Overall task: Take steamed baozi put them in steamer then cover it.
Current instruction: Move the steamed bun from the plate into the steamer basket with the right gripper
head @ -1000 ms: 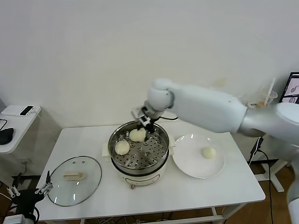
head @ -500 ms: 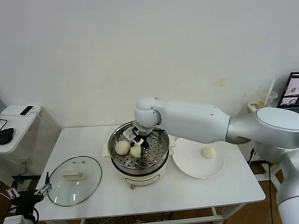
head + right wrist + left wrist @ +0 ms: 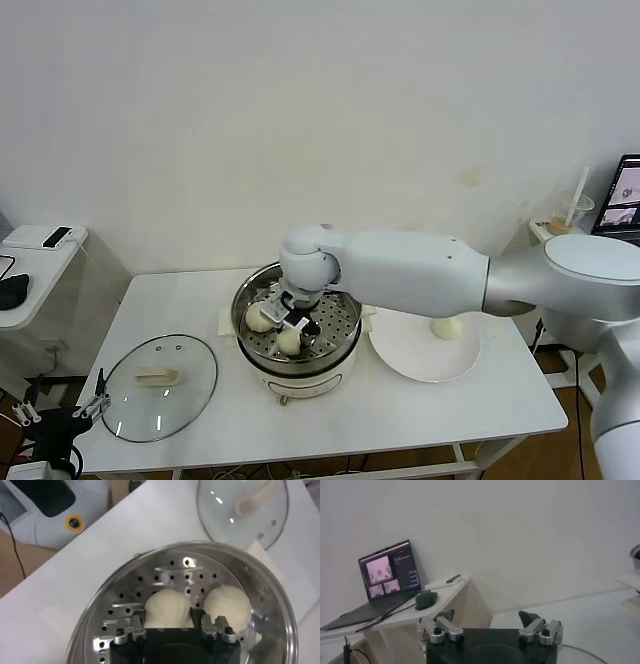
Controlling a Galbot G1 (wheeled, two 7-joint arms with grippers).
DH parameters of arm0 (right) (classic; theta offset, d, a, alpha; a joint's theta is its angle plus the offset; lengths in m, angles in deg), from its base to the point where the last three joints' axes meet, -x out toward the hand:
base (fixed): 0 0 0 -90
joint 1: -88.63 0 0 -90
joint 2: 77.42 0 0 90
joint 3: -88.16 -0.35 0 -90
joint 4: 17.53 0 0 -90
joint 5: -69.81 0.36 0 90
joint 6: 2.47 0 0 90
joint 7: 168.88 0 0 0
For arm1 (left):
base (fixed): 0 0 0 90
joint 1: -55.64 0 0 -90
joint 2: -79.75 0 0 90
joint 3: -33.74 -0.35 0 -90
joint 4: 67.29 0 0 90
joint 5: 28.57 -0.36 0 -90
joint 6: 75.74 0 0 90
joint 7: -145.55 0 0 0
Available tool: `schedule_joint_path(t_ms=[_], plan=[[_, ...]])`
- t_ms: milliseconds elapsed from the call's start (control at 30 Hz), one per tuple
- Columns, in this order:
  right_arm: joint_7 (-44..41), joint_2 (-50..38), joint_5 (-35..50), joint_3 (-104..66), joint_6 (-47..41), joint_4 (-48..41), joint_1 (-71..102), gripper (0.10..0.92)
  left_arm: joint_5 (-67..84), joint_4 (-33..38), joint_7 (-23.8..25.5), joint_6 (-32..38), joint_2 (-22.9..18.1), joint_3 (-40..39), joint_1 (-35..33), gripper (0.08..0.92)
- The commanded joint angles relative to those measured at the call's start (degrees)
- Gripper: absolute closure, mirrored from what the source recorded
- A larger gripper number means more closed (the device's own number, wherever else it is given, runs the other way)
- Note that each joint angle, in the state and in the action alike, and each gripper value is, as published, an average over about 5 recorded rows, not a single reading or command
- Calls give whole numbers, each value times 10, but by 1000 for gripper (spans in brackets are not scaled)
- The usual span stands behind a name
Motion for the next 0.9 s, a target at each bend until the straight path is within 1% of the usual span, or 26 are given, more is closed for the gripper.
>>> schedule_joint_path(t_ms=[33,133,200,367,467,600,700,900], plan=[[-6,2,4,4,2,11,0,447,0,-1,0,0,1,-1,0,177],[-4,1,5,4,4,11,-1,430,0,-2,0,0,1,-1,1,177],[-3,0,6,4,7,10,-3,393,0,-3,0,0,1,-2,2,177],[-12,-7,12,1,10,13,-13,256,0,-2,0,0,1,-2,3,177],[-17,-15,13,-7,6,14,-20,212,0,-2,0,0,2,-2,4,177],[-11,-31,19,-27,-3,10,-33,203,1,-3,0,0,3,-2,4,177],[4,-50,33,-47,-26,9,-44,203,1,-3,0,-1,5,-1,5,177],[27,-131,72,-73,-91,24,-61,203,1,-1,0,-2,9,-3,6,177]])
